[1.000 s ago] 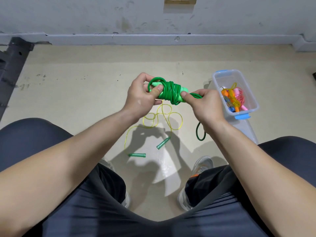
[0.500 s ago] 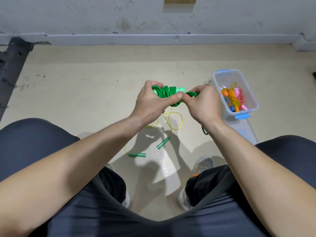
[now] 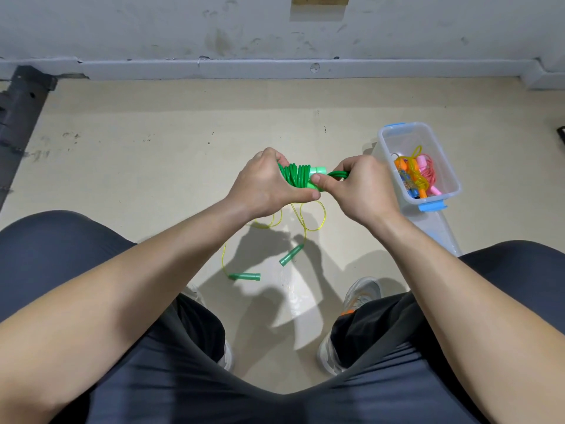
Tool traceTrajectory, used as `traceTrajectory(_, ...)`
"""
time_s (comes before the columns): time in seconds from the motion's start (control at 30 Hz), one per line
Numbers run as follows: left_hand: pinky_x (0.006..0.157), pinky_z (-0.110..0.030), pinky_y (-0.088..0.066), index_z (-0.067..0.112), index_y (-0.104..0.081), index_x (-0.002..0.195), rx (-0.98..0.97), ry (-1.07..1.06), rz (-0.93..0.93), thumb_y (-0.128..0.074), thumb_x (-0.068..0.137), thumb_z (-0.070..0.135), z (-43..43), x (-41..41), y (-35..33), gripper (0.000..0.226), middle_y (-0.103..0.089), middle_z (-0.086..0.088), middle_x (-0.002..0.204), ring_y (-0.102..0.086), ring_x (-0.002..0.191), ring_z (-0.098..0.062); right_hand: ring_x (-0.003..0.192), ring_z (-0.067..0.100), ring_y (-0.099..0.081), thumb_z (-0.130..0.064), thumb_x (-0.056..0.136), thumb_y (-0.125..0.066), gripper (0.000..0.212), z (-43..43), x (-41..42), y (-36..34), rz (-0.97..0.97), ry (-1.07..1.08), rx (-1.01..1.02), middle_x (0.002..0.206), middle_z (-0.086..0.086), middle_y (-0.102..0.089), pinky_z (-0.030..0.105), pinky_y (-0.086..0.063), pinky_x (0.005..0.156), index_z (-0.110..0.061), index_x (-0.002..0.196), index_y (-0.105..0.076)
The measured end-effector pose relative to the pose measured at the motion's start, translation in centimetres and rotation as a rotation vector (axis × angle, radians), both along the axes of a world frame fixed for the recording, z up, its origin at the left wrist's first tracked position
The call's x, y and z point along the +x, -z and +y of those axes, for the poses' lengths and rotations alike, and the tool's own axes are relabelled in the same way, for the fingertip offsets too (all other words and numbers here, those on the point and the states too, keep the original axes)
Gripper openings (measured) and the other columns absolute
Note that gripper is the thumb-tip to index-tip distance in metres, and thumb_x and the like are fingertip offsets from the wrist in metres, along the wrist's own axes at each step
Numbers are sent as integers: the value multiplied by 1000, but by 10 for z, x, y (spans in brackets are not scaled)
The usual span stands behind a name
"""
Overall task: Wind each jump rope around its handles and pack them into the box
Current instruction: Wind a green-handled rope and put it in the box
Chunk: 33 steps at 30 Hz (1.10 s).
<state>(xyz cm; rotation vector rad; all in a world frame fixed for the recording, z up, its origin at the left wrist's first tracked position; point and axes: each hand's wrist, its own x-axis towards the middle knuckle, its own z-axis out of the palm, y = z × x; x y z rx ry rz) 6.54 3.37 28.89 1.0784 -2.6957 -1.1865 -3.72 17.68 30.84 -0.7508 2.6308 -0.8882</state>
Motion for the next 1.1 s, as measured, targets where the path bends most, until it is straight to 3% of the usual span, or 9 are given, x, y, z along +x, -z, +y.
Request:
traceTrajectory(0.17,70,-35,-50,29,-47,104,-50,126,-34,-64,69,77,12,7,3,61,-66,7,83,-62,85,-17,50,10,-47,-45,83,-77,36,-6,2,-5,26,-50,-21,57,-3,-54,17,-30,40,-11,75,-68)
traceTrajectory(0.3,63,-35,-40,27,-43,97,-41,237,-20,-52,89,65,21,9,5,40,-58,10,83,-57,84,-22,51,8,-49,-45,83,-77,33,-6,3,-4,31,-84,-23,58,-5,-56,16,-30,40,-13,76,-69)
traceTrajectory(0.5,67,-37,-37,22,-44,104,-69,234,53,-55,91,54,20,8,7,36,-53,5,95,-55,90,-24,44,5,-43,-35,81,-81,22,-2,-2,-2,-146,-127,-192,46,-17,-52,18,-30,46,-17,73,-71)
traceTrajectory(0.63,70,-41,-52,28,-44,112,-6,239,56,-62,82,53,16,6,2,43,-62,3,91,-62,79,-20,49,12,-33,-25,91,-70,20,8,-13,1,-483,-116,-388,48,-14,-42,28,-26,53,-13,75,-74)
traceTrajectory(0.73,74,-41,-53,27,-45,108,-6,215,71,-66,78,48,17,7,-1,42,-61,3,92,-59,84,-20,47,1,-38,-14,100,-61,18,12,-14,-3,-517,-186,-385,47,-20,-48,16,-30,51,-9,85,-71)
traceTrajectory(0.8,71,-39,-50,25,-45,105,-14,194,110,-69,79,44,19,8,-2,41,-60,4,89,-58,84,-22,49,1,-39,-16,102,-58,20,12,-14,-4,-499,-214,-383,54,-20,-54,14,-31,52,-13,87,-71)
traceTrajectory(0.93,68,-37,-46,24,-42,104,-72,164,184,-71,79,40,23,9,-5,42,-57,3,85,-56,82,-25,54,19,-27,-23,101,-60,21,14,-11,-8,-561,-181,-401,84,-6,-76,30,-25,51,-17,88,-75)
traceTrajectory(1.03,68,-37,-43,23,-39,106,-179,185,165,-70,81,40,24,10,-6,42,-53,9,80,-55,81,-27,45,3,-42,-17,99,-62,18,14,-3,-11,-557,-127,-456,83,3,-75,17,-33,48,-7,92,-75)
traceTrajectory(1.1,66,-36,-40,24,-37,105,-255,182,132,-67,82,42,25,9,-3,42,-49,11,76,-54,78,-28,52,-1,-56,-20,97,-65,15,13,0,-6,-448,-109,-426,75,-8,-73,12,-40,56,-14,90,-78)
